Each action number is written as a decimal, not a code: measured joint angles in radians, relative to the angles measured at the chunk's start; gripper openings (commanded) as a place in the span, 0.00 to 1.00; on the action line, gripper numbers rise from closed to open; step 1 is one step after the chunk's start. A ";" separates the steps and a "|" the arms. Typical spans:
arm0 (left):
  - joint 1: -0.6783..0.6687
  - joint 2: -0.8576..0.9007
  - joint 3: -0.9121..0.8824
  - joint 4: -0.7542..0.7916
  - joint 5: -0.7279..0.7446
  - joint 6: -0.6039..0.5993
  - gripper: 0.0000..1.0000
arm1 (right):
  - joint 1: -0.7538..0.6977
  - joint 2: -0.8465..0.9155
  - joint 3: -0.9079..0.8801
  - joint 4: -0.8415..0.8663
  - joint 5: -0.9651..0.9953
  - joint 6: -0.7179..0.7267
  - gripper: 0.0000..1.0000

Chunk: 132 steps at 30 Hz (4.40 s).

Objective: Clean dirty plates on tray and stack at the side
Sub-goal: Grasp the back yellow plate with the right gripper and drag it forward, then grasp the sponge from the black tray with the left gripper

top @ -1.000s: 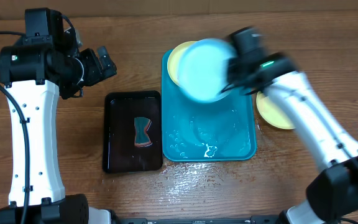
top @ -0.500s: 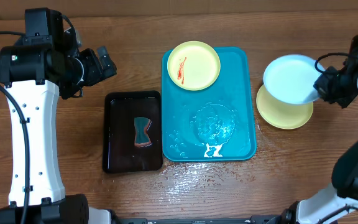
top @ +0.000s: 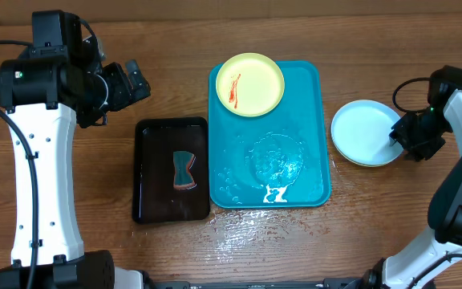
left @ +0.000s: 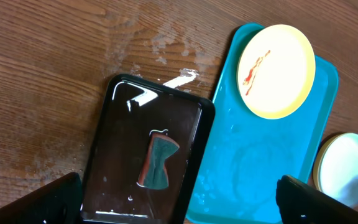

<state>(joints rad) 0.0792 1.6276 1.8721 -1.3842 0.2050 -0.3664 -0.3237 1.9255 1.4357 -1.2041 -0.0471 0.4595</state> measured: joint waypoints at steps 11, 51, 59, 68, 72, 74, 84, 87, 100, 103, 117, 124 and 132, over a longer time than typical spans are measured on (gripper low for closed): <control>0.000 0.000 0.000 0.000 0.000 0.000 0.99 | 0.219 -0.204 0.095 0.202 -0.207 -0.200 0.56; 0.000 0.000 0.000 0.000 0.000 0.000 1.00 | 0.637 0.199 0.125 0.528 0.045 -0.232 0.04; 0.000 0.000 0.000 0.000 0.000 0.000 1.00 | 0.631 -0.127 0.117 0.166 0.049 -0.224 0.04; 0.000 0.000 0.000 0.002 0.000 0.000 1.00 | 0.632 -0.200 -0.037 0.126 0.047 -0.097 0.04; 0.000 0.000 0.000 0.004 0.001 0.000 1.00 | 0.632 -0.175 -0.278 0.377 -0.001 0.023 0.04; 0.000 0.000 0.000 0.004 0.001 -0.001 1.00 | 0.632 -0.169 -0.345 0.473 -0.045 0.053 0.04; -0.070 0.014 -0.034 -0.057 -0.008 0.038 0.84 | 0.629 -0.195 -0.379 0.458 -0.117 0.066 0.25; -0.130 0.034 -0.116 -0.020 -0.029 0.049 0.82 | 0.626 -0.264 -0.374 0.428 -0.104 0.016 0.32; -0.239 0.254 -0.501 0.257 -0.096 -0.008 0.41 | 0.625 -0.416 -0.355 0.325 -0.076 -0.136 0.32; -0.241 0.330 -0.520 0.287 -0.099 -0.008 0.32 | 0.625 -0.416 -0.355 0.326 -0.076 -0.145 0.32; -0.256 0.421 -0.503 0.280 -0.098 0.000 0.04 | 0.622 -0.416 -0.355 0.337 0.004 -0.129 0.18; -0.238 0.382 -0.471 0.195 -0.134 0.008 0.04 | 0.585 -0.416 -0.355 0.383 0.097 -0.094 0.27; -0.219 0.188 -0.394 0.185 -0.177 0.011 0.04 | 0.595 -0.401 -0.355 0.404 0.033 -0.187 0.32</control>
<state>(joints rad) -0.1394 1.8160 1.4784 -1.1995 0.0277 -0.3557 0.2714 1.5246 1.0809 -0.8005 -0.0139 0.2729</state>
